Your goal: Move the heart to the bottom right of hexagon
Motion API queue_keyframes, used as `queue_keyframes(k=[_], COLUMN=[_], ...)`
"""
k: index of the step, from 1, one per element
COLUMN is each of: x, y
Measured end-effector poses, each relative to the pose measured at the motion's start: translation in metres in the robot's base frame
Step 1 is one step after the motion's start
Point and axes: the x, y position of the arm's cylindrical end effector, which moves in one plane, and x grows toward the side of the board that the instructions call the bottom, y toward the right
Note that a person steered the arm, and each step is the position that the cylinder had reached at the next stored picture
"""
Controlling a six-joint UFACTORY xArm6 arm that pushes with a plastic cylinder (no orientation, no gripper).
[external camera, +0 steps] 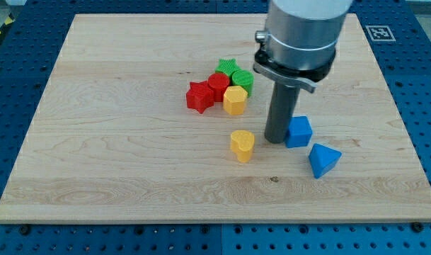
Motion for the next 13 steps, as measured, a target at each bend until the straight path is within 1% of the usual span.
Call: queue_keyframes(k=[1, 2, 3, 4, 5, 6, 7, 9, 12, 13], x=[0.0, -0.003, -0.026, -0.026, 0.018, 0.049, 0.05, 0.025, -0.006, -0.009], y=[0.017, -0.006, -0.046, -0.112, -0.143, -0.1, -0.052, -0.054, -0.077, -0.063])
